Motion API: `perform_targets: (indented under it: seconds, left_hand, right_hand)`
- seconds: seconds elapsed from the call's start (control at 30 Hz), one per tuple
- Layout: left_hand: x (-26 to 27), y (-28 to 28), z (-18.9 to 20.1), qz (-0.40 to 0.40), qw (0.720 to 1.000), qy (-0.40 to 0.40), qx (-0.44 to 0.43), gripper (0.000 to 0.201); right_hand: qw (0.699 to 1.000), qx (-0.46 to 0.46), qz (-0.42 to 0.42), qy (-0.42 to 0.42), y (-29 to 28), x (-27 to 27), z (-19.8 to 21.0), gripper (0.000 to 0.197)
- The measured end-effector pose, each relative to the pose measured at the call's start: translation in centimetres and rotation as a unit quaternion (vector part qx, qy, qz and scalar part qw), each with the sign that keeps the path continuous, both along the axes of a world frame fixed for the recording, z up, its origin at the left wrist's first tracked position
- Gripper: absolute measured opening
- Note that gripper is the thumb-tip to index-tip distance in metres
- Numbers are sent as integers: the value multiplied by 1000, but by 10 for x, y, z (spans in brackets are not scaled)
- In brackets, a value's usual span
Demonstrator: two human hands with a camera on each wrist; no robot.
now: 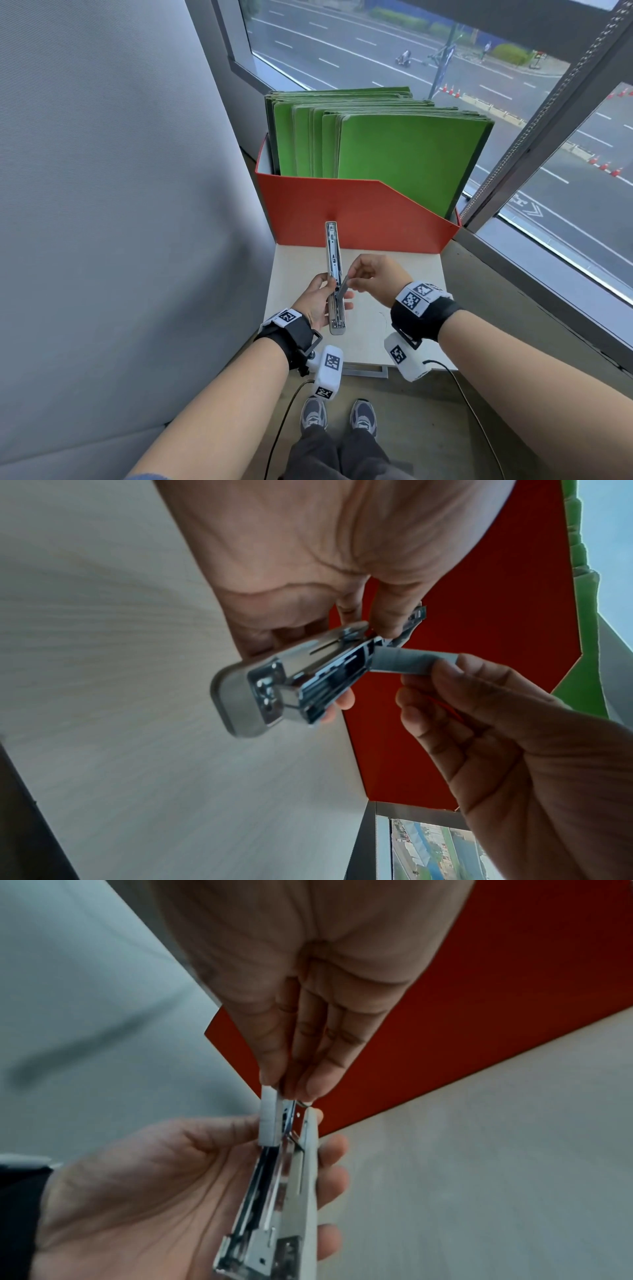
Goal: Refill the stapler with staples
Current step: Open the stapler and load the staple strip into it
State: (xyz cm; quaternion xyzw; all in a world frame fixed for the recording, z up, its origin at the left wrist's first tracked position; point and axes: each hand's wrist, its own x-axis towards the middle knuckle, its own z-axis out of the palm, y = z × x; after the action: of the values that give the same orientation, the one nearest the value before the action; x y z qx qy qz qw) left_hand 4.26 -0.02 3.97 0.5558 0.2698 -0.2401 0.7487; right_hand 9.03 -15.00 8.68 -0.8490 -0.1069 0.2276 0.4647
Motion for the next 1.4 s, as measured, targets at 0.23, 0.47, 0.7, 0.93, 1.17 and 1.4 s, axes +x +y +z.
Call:
perform_targets:
  seconds: [0.23,0.47,0.7,0.93,1.17,1.4]
  left_hand:
    - [-1,1,-2,-9,1000,2,5,13]
    - [0,0,-4,-6,1000,5,6,12]
    - [3,1,-2,30,1000,-3,5,12]
    - [3,2,-3,23,1000,-5,1,13]
    - [-2,6,-4,27,1000,5,2,11]
    - [-13,13,3,40,999,13,-12,14]
  right_hand:
    - [998,-56,28,-30,7,0,2,15]
    - [988,-111,77,-73,16,-2,4,8]
    - [977,-141,110,-114,19,-16,-5,8]
    - [959,-186,140,-162,17,-34,-12,17]
    - [910,-252,229,-235,11,-49,-14,28]
    - [970,-150,144,-125,8,-22,1,23]
